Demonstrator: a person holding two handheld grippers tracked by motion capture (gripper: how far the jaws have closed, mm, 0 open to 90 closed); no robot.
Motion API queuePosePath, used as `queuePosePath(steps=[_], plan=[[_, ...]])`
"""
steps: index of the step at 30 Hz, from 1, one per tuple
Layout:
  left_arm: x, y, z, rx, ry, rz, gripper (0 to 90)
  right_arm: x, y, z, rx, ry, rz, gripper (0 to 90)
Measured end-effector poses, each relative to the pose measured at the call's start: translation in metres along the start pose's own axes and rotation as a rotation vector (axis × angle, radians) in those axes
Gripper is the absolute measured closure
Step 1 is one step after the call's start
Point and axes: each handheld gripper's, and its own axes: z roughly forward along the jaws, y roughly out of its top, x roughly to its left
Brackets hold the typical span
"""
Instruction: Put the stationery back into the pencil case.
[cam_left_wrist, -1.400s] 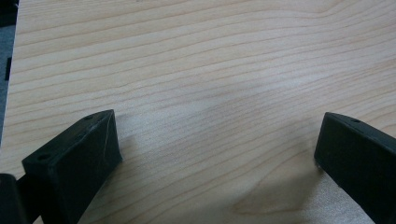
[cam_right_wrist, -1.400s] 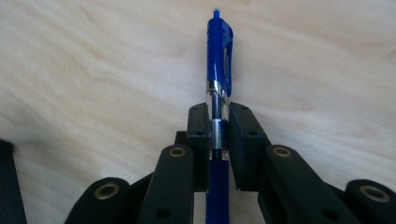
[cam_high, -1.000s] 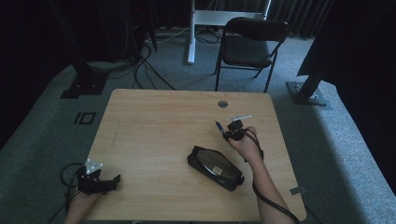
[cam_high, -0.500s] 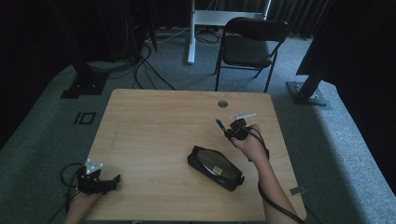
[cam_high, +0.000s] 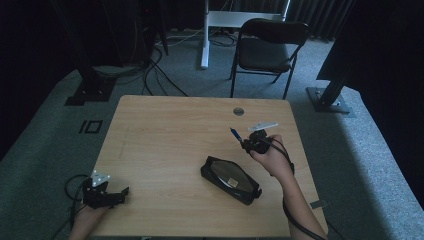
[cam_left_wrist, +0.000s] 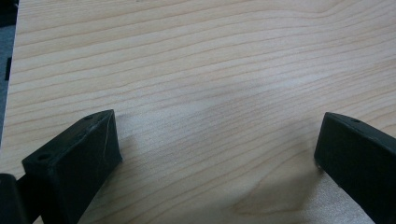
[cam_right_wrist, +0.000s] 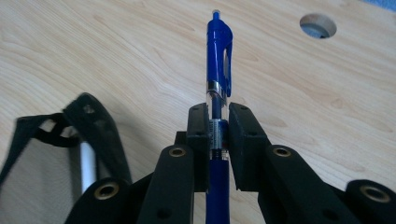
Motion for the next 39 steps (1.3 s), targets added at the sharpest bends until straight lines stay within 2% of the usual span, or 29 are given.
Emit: queuePosePath(steps=[10,29,35,39], plan=[[0.000,0.000,0.000,0.000,0.000,0.000,0.2,0.015,-0.001,-0.017,-0.032,0.036,-0.039,79.2],[0.000,0.000,0.000,-0.001,0.000,0.001,0.2,0.044,-0.010,-0.041,-0.058,0.122,-0.122,79.1],[0.000,0.000,0.000,-0.001,0.001,0.002,0.2,0.052,-0.011,-0.044,-0.047,0.140,-0.146,79.1],[0.000,0.000,0.000,-0.001,0.000,-0.002,0.2,0.054,-0.014,-0.044,-0.035,0.168,-0.153,79.1]])
